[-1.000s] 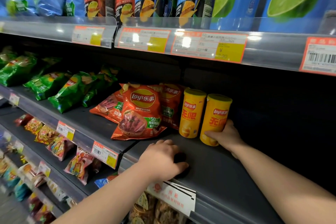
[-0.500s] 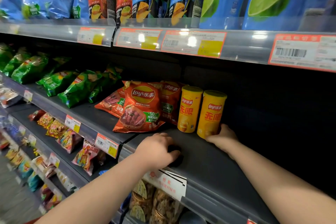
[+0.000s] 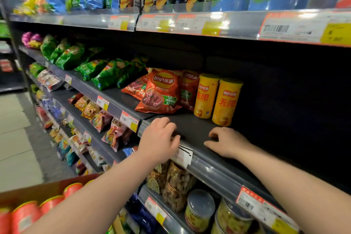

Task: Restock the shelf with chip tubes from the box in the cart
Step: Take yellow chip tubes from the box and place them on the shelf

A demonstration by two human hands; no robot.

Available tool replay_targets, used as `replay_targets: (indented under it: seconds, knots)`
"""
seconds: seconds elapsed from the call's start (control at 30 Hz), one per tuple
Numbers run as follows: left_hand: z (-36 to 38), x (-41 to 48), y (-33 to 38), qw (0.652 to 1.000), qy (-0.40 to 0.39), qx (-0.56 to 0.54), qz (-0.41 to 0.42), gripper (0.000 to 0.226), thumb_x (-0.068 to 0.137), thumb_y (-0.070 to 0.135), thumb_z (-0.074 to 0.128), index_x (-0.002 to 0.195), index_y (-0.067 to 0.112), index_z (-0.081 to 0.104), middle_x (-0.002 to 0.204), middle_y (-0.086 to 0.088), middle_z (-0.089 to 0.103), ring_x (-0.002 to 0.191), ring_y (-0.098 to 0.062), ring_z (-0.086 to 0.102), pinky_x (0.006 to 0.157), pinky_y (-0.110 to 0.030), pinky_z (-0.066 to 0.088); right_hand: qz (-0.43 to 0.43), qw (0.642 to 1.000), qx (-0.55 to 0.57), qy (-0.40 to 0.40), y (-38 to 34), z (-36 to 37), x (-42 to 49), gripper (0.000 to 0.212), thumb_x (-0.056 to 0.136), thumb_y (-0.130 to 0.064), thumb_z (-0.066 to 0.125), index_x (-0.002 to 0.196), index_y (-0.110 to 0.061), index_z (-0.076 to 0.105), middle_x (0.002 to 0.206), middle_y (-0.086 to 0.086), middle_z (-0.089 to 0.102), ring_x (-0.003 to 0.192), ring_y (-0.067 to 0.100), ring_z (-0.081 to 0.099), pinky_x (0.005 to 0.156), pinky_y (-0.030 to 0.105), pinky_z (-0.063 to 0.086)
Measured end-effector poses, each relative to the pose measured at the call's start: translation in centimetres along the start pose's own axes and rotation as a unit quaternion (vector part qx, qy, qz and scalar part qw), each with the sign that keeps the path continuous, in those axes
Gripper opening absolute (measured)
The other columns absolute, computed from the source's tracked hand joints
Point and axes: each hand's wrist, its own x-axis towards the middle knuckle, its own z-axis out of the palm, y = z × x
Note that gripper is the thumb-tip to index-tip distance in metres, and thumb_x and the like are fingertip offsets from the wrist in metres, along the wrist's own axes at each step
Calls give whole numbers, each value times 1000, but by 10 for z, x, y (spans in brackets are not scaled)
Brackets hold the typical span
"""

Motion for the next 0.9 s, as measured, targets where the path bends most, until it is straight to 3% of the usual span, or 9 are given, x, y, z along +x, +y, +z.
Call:
replay_targets:
  seconds: [0.1,0.3,0.47,0.7,0.9]
  knots:
    - [-6,-15,-4,1000,1,8,28,43,75,40,43,96,10,67,95,-4,62,86,-26,61,71,-32,52,-9,1000,-7,2,-14,-3,-12,41,90,-50,53,123,-26,56,129,-3,55,114,18,54,91,31,47]
    - [-13,-53,-15,991,-120,63,4,49,84,42,44,128,19,47,122,1,48,112,-23,47,84,-34,45,-107,991,-56,64,-50,-2,-40,40,91,-47,50,126,-26,54,127,-2,54,113,20,53,91,36,47]
    - [-29,-96,-43,983,-166,79,-13,48,85,42,45,125,15,49,119,-4,50,110,-28,49,84,-38,47,-150,981,-98,73,-98,20,-66,39,92,-44,47,127,-27,53,125,-1,56,115,24,52,90,37,45]
    - [-63,-165,-85,966,-228,105,-68,47,87,43,49,125,17,45,124,-5,46,117,-28,45,90,-37,41,-177,978,-107,30,-164,77,-100,28,90,-44,48,105,-23,57,111,2,59,107,27,55,77,35,41]
    - [-81,-233,-125,947,-288,102,-102,47,86,45,51,123,18,46,124,-6,47,117,-28,45,92,-41,43,-178,974,-139,-30,-212,132,-128,36,93,-44,45,119,-20,53,121,5,56,113,30,53,86,38,42]
